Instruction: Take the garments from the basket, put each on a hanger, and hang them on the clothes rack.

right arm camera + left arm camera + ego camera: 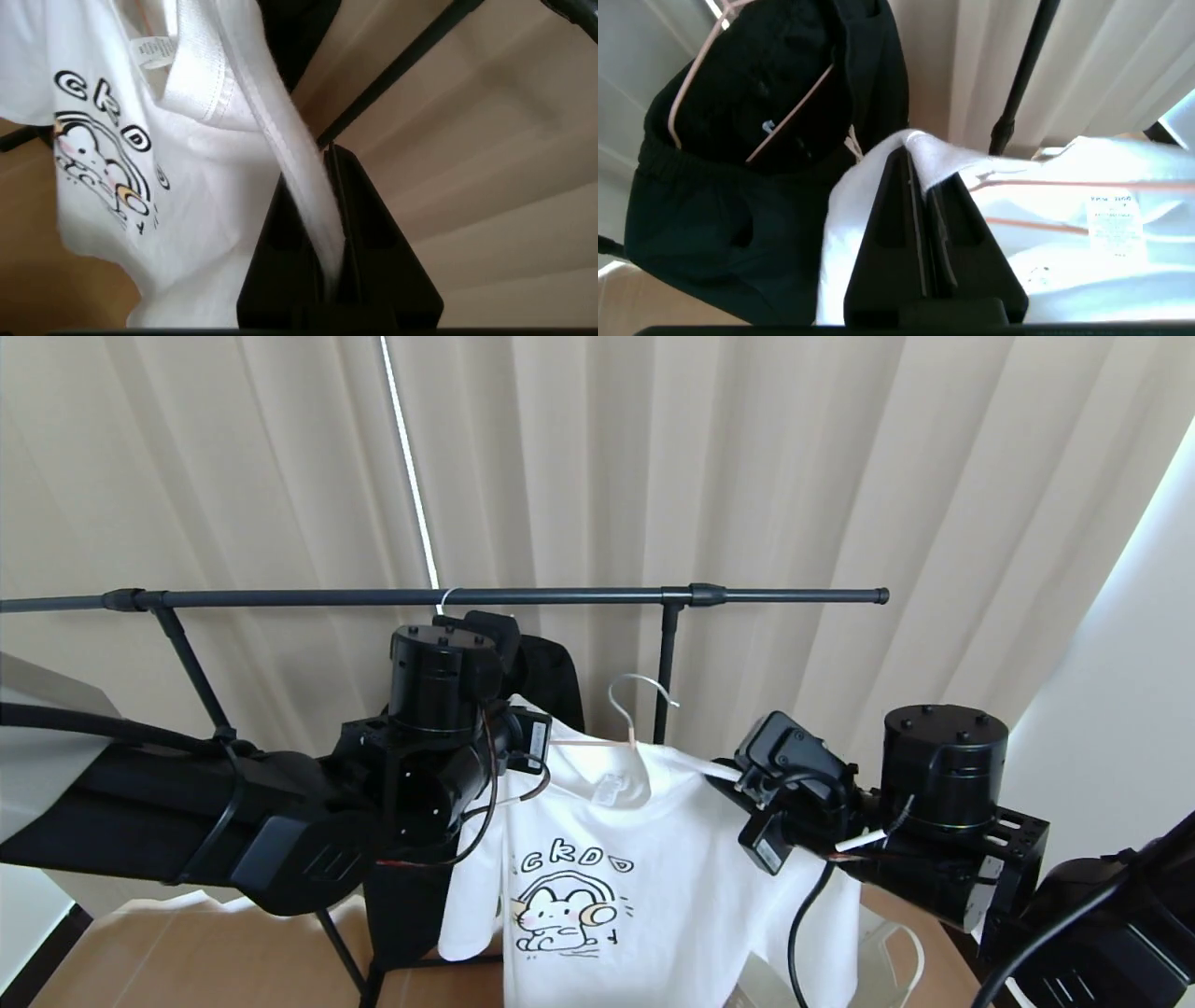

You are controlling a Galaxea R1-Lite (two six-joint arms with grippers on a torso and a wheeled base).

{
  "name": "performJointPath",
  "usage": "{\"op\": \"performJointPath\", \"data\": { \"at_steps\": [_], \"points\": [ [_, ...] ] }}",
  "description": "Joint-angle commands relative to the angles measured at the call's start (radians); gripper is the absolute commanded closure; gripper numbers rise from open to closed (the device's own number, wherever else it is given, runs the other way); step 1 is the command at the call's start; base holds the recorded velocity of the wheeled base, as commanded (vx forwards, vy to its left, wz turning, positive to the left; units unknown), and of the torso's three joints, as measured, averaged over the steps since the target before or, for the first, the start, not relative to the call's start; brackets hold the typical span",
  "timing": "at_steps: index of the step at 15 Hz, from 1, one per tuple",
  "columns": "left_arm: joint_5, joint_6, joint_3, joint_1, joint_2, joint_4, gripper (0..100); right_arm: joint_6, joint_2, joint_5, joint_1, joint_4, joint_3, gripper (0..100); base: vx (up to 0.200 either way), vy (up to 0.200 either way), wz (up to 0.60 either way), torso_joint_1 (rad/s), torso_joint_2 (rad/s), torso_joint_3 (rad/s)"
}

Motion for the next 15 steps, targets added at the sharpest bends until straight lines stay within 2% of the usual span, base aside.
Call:
{"op": "performJointPath", "data": {
  "at_steps": [1,3,6,13,15],
  "points": [
    [0.0,-0.001,0.003,0.004,-0.002,-0.002,100,-0.015,-0.057,0.068,-0.045,0.005,0.029,100,0.0,0.0,0.0,0.0,0.0,0.0],
    [0.0,0.001,0.0,-0.002,-0.004,0.0,100,-0.007,-0.049,0.112,-0.054,0.007,0.014,100,0.0,0.0,0.0,0.0,0.0,0.0],
    [-0.001,0.013,-0.003,-0.043,-0.018,0.0,100,0.095,-0.001,0.059,-0.007,0.002,-0.029,100,0.0,0.0,0.0,0.0,0.0,0.0],
    [-0.006,0.017,-0.016,-0.114,-0.065,0.001,100,0.103,0.06,0.036,0.013,-0.001,-0.046,100,0.0,0.0,0.0,0.0,0.0,0.0],
    [-0.007,0.017,-0.04,-0.14,-0.105,0.047,100,0.105,0.094,0.009,0.026,-0.007,-0.059,100,0.0,0.0,0.0,0.0,0.0,0.0]
  ]
}}
